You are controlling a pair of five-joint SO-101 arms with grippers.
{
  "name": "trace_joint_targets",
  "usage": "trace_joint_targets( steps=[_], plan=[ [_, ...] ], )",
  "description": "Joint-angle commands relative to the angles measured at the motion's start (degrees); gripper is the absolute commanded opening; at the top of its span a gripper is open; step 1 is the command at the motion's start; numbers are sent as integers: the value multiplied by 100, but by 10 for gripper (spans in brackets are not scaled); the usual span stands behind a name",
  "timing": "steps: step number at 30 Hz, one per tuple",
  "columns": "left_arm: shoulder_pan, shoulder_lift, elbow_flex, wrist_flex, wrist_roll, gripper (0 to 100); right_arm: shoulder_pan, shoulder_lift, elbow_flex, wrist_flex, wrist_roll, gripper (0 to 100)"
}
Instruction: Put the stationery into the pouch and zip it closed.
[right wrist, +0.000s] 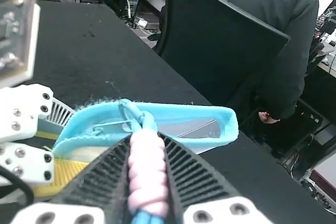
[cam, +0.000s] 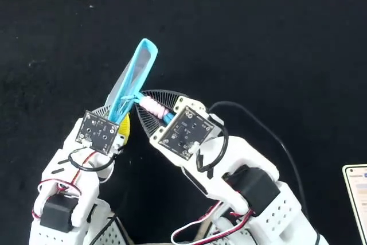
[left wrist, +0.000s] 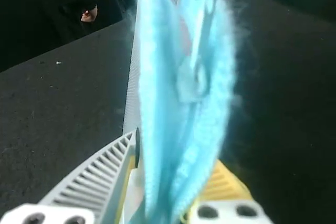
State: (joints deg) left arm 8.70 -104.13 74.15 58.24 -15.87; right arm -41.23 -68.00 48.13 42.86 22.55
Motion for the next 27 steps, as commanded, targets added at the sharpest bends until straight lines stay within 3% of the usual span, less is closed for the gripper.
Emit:
trace_joint_targets(
  steps=[1,4,15,19,22,27],
  plan=[
    [22,-53,-382,26,-26,95,105,22,-66,273,-26,11],
    [40,-53,-303,26,-26,24,105,22,-40,545,-44,11],
    [40,-53,-22,193,-26,29,62,22,-84,1512,-18,16],
    [48,-53,-13,193,-26,29,26,22,-40,1591,-53,109],
    [48,-53,110,158,-26,29,-325,22,-48,1732,-53,149],
    [66,-53,180,149,-26,29,-897,22,-31,1688,-53,123]
  ],
)
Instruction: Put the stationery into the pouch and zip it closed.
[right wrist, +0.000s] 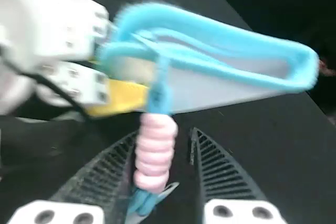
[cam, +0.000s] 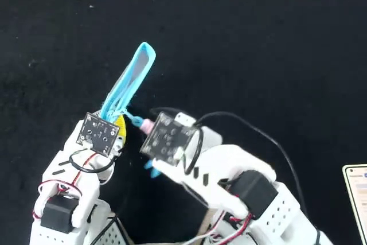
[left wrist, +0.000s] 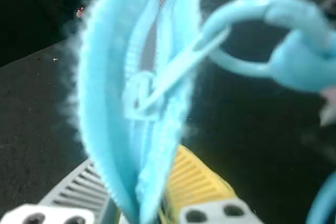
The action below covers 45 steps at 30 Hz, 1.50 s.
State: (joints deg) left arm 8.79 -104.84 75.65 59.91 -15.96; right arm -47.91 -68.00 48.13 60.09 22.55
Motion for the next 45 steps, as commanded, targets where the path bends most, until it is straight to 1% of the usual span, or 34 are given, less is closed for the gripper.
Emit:
trace_joint_targets(
  steps=[1,5,7,10,13,16,24,27,31,33,38,42,45],
  plan=[
    [154,18,31,9,-18,29,-237,22,-31,-44,-53,121],
    [725,26,40,202,-44,29,-237,13,-40,-35,-53,122],
    [813,26,40,220,-53,29,-237,-57,-40,-26,-53,121],
    [813,26,40,220,-62,29,-237,-488,-4,18,-105,121],
    [813,26,40,220,-62,29,-237,-1059,303,-70,-360,120],
    [813,26,40,211,-62,29,-229,-1437,760,-378,-378,120],
    [813,26,40,211,-62,29,-229,-1543,1393,-1064,-422,120],
    [813,26,40,211,-62,29,-229,-1543,1393,-1099,-448,120],
    [813,26,40,220,-62,29,-220,-1543,1385,-1099,-800,120],
    [813,26,40,220,-62,29,-158,-1543,1385,-1099,-809,120],
    [813,26,48,220,-62,29,264,-1552,1385,-1099,-809,120],
    [813,26,189,176,-62,29,273,-1560,1393,-1099,-844,119],
    [813,26,189,176,-62,29,273,-1807,1393,-1099,-1178,119]
  ],
)
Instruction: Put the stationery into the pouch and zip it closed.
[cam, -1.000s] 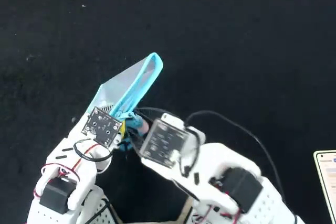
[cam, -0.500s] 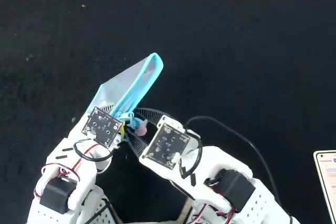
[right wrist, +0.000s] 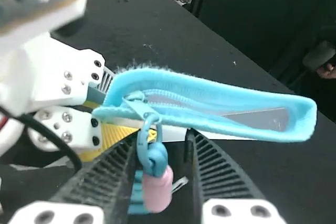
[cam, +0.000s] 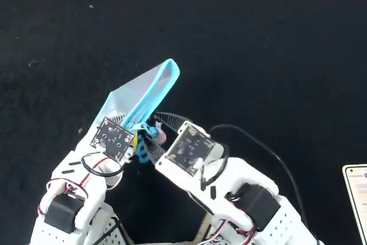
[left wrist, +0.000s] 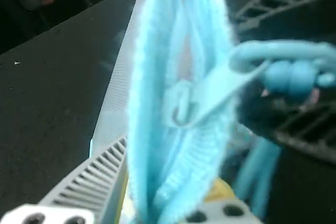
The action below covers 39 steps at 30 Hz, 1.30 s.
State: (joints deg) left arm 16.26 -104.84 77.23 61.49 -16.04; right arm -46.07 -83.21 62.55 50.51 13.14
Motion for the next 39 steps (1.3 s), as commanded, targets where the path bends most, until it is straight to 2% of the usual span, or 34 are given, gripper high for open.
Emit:
trace_joint_targets(
  steps=[1,9,16,20,21,30,39],
  plan=[
    [66,26,31,18,-53,29,97,-435,-40,-132,-264,119],
    [66,26,22,18,-53,29,123,-1675,796,-431,-273,119],
    [66,26,22,18,-53,29,123,-1640,1042,-624,-273,119],
    [66,26,4,53,-53,29,132,-1666,1033,-642,-273,5],
    [66,26,13,53,-53,29,176,-1701,1024,-668,-273,23],
    [66,26,31,53,-53,29,1662,-2422,1288,-1029,-325,11],
    [66,26,31,62,-53,29,1996,-2615,2668,-2699,-325,11]
  ],
)
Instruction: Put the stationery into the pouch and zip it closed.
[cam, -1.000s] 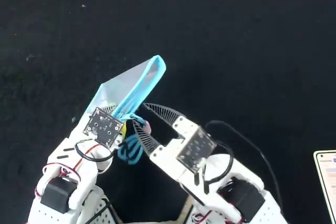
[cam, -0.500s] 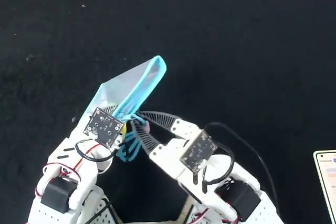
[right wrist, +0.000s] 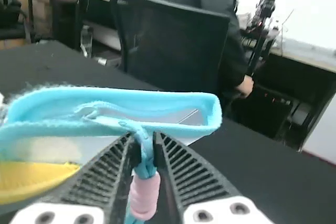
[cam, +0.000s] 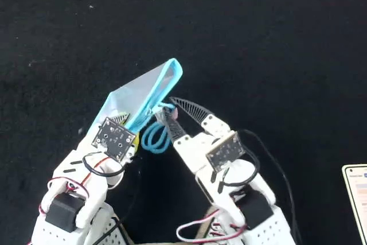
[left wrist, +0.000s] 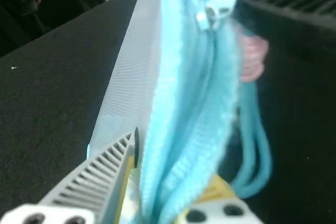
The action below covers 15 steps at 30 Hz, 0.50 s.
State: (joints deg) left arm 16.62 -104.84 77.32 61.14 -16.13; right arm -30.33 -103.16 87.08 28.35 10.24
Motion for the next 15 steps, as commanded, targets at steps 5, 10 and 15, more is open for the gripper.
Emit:
trace_joint_targets(
  steps=[5,10,15],
  plan=[
    [31,26,22,105,-44,29,1134,-576,92,-554,-677,11],
    [31,26,22,105,-44,29,1987,-549,84,-747,-1354,11],
    [31,26,22,105,-44,29,2092,-549,92,-774,-1380,11]
  ],
)
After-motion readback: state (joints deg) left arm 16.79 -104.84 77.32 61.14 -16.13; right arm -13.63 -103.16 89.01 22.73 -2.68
